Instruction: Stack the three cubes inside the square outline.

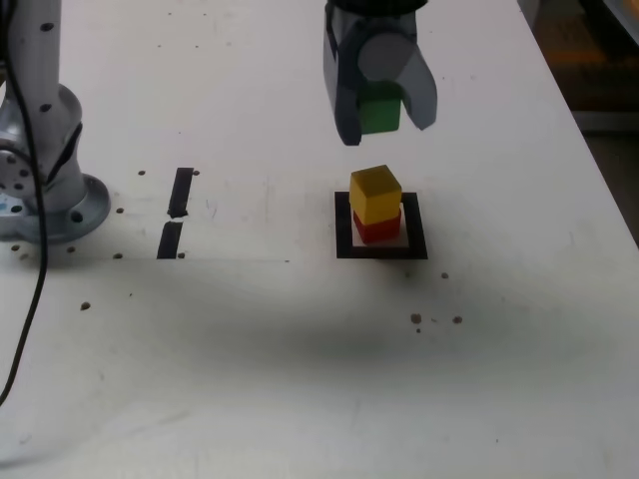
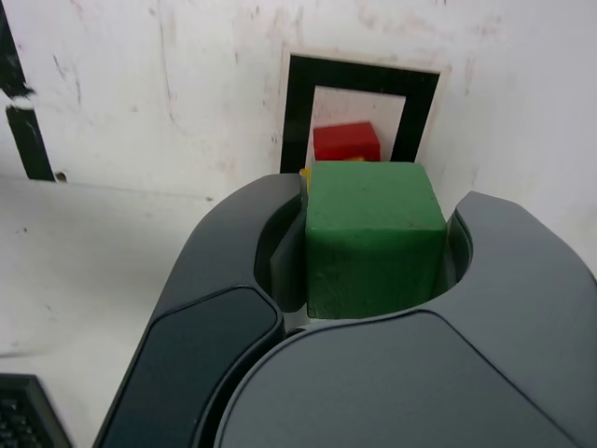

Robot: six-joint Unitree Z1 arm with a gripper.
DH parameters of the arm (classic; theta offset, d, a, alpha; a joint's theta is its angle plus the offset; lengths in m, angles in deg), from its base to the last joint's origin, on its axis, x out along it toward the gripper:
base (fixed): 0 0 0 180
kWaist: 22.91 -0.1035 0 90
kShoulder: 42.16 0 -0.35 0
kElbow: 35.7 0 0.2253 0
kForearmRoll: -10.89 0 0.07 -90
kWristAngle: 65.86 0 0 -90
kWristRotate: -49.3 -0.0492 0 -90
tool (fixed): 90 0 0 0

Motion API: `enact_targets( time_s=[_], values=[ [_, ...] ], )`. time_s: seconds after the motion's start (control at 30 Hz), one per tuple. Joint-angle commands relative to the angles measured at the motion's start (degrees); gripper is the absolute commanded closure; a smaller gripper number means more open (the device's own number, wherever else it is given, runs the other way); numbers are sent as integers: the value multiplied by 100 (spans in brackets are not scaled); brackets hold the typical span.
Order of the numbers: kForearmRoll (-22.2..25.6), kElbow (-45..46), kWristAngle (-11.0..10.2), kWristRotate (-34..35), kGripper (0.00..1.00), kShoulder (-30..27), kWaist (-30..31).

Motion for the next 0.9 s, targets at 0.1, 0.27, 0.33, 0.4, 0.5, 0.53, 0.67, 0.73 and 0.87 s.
enact_targets(
  time_s=[0.1,0.27,0.33,0.4,0.5,0.53,0.67,0.73,0.87],
  values=[
    [-195,158,147,100,84,-9,79],
    [-376,341,269,159,84,-17,144],
    [-463,406,310,165,84,-14,159],
    [-540,469,347,168,84,-12,167],
    [-628,563,394,172,84,-16,171],
    [-647,583,405,173,84,-17,171],
    [-700,625,421,173,84,4,171],
    [-733,637,420,173,83,36,171],
    [-826,645,412,173,82,126,178]
  ],
)
